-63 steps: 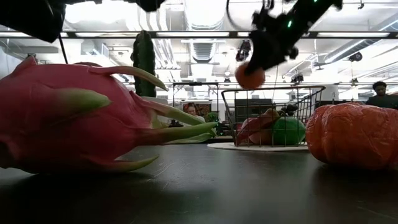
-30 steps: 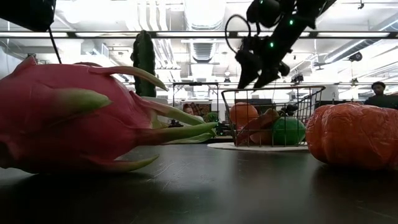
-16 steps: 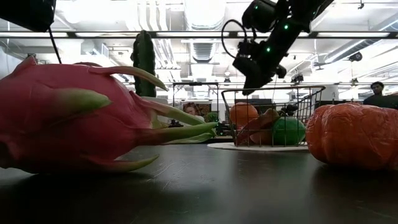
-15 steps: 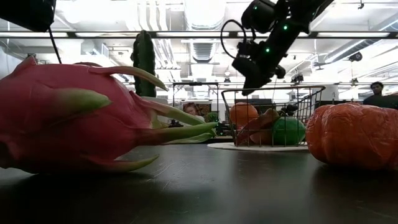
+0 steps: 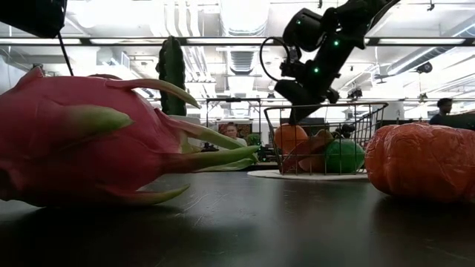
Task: Build produce basket
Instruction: Put the orange into the wire basket
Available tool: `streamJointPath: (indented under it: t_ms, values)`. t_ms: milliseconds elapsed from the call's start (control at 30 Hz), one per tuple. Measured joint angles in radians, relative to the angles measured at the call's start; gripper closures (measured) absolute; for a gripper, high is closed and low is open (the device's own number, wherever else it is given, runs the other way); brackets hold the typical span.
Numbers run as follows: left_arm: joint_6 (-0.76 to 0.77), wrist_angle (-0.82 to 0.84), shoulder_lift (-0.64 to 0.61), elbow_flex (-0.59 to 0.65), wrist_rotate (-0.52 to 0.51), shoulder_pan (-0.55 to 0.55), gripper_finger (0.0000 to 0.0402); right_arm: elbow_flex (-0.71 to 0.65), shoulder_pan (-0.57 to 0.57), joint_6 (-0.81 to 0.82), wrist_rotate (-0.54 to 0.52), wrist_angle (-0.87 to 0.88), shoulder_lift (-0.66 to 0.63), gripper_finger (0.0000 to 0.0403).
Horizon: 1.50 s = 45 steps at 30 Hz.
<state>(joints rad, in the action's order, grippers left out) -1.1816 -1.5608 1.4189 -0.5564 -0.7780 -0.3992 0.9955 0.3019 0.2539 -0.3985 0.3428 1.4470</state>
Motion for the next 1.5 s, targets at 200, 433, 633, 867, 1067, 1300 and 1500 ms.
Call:
streamJointPath:
  t_ms: [200,433,633,867,1067,1300,1500]
  values:
    - [0.000,0.000,0.000,0.000,-0.010,0.000,0.0045,0.000,0.000,0.038,0.016,0.043,0.003,0.0394]
    - [0.000,0.000,0.000,0.000,-0.010,0.000,0.0045,0.000,-0.001,0.063,0.020,0.073,0.003,0.0394]
    - [0.000,0.000,0.000,0.000,-0.014,0.000,0.0045,0.000,-0.002,0.086,0.067,0.074,0.005,0.0394]
    - [-0.001,0.000,0.000,0.000,-0.014,0.000,0.0045,0.000,-0.002,0.091,0.068,0.075,0.012,0.0394]
    - [-0.001,0.001,0.000,0.000,-0.014,0.000,0.0045,0.011,-0.002,0.086,0.065,0.075,-0.042,0.0394]
    - [-0.001,0.003,0.000,0.000,-0.015,0.000,0.0045,0.066,0.014,0.007,0.058,0.026,-0.022,0.0394]
    - [-0.001,0.009,0.000,0.000,-0.015,0.000,0.0045,0.062,0.047,-0.020,0.058,0.014,0.012,0.0394]
